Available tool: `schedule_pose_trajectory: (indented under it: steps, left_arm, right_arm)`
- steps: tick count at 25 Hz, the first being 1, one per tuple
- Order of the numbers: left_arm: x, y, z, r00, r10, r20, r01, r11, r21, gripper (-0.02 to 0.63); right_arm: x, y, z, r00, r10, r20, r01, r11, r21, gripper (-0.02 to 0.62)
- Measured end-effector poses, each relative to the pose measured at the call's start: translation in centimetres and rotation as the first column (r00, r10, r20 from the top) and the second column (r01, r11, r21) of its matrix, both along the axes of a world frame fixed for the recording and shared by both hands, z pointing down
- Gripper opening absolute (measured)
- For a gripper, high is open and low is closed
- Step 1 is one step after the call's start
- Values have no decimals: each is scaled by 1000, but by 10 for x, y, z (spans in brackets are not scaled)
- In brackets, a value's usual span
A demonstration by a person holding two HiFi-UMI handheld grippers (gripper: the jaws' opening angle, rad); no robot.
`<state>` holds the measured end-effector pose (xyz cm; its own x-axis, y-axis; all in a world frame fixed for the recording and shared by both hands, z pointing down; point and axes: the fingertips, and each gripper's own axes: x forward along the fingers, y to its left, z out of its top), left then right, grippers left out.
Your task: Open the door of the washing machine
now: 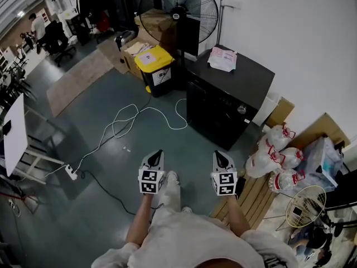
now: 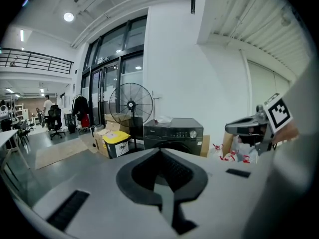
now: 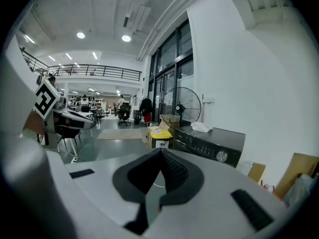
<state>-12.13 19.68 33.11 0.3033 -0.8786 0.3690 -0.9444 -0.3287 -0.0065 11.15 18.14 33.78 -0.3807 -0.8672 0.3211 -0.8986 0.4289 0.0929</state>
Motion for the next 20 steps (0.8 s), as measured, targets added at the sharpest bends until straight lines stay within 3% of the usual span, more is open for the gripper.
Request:
schedule_pose_trajectory:
  steps: [9,20]
  left_arm:
    - [-12,-91,9,999,39,-19,-39,999,-18,8]
    - [-44,-216,10,992,115,-50,-117,993,-31,8]
  right_arm:
    - [-22,-83,0,1000,0,-14,0,1000,-7,-2]
    - [-57,-189,1,998,62,-3,-62,997,-42,-2]
